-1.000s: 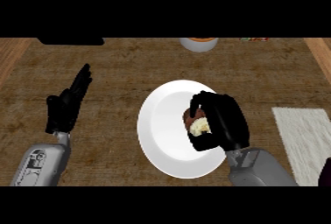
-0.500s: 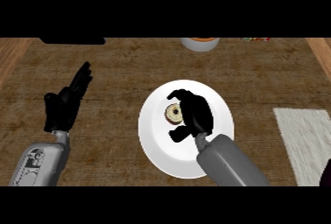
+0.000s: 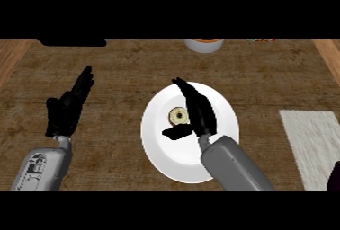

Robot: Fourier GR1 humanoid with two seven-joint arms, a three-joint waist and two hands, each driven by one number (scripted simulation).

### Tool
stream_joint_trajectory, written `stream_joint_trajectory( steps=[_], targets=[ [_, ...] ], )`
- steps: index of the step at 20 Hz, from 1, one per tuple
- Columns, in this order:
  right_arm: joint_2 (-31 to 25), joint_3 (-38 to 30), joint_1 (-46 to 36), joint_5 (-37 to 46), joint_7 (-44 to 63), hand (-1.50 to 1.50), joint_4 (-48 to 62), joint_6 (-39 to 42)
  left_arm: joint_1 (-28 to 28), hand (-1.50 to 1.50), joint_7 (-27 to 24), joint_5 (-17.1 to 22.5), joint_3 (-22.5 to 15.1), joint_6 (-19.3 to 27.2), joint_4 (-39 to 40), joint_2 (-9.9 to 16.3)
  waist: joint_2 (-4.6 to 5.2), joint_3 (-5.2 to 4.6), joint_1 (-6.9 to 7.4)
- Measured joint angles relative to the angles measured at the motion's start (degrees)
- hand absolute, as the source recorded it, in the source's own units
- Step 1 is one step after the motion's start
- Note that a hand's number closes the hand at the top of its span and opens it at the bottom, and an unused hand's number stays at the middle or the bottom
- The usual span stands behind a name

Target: Pick the cupcake from the placemat and place it in the plate

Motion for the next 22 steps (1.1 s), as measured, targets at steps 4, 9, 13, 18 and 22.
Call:
stream_joint_trajectory(
  steps=[4, 9, 13, 18, 22],
  targets=[
    [-0.56, -4.66, 3.25, -4.61, -3.61, -1.50, -4.52, -3.10, -0.28, 0.00, -0.70, 0.13, 0.79, 0.14, 1.17, -0.05, -0.12, -0.01, -0.78],
    [-5.56, -11.66, 9.33, -10.28, -5.75, -1.50, -13.24, -2.78, 1.60, 0.00, -0.43, -0.74, 0.08, 0.72, -0.82, -0.56, -0.34, -0.02, -1.30],
    [-10.88, -16.95, 16.52, -16.12, -8.14, -1.50, -21.05, 0.78, 1.33, 0.00, -0.09, -1.09, 0.58, 0.88, -0.64, -0.34, -0.34, -0.03, -1.52],
    [-17.99, -24.61, 24.16, -24.69, -12.63, -1.50, -26.14, 9.14, 1.91, 0.00, 0.42, -0.67, 1.04, 0.05, -1.96, -0.08, -0.31, -0.03, -1.34],
    [-20.96, -29.50, 27.19, -27.92, -16.97, -1.50, -24.94, 14.52, 2.25, 0.00, 0.30, -0.52, 1.37, -0.84, -2.27, -0.23, -0.24, -0.03, -1.07]
  ],
)
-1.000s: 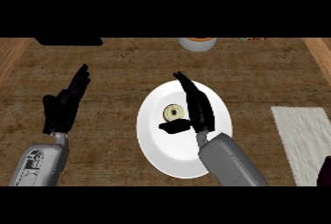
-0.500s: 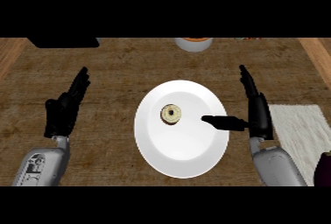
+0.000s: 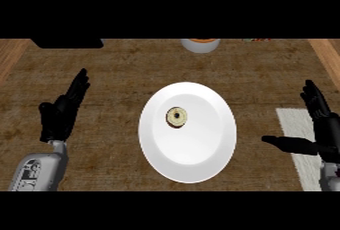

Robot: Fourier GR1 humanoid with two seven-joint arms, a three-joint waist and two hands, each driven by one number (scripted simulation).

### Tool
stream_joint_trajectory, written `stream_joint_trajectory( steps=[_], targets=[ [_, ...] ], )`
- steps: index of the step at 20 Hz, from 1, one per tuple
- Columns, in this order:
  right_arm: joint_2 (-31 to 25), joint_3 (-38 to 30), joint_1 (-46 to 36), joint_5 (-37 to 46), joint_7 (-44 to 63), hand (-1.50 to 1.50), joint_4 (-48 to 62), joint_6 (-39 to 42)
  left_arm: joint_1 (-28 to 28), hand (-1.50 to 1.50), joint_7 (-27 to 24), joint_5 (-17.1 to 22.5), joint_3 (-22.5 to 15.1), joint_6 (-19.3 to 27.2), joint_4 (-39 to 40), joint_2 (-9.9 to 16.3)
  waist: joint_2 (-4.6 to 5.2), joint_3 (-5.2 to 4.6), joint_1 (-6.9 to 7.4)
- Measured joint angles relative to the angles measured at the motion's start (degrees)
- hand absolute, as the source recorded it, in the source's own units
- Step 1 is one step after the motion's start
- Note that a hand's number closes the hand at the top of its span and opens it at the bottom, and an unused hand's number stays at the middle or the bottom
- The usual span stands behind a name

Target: Pick the cupcake from the placemat and place it in the plate

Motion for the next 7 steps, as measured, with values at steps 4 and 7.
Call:
stream_joint_trajectory(
  steps=[4, 7],
  targets=[
    [-2.04, -4.72, 1.27, -2.82, -5.73, -1.50, 4.61, 5.20, -2.34, 0.00, 0.28, -0.53, 0.41, 0.01, 1.77, -0.37, 0.05, -0.01, 0.09],
    [-2.43, -7.36, 0.46, -3.60, -8.09, -1.50, 8.08, 7.70, -1.49, 0.00, 0.25, -0.64, 0.75, -0.37, 0.87, -0.48, 0.05, -0.01, 0.22]
  ],
)
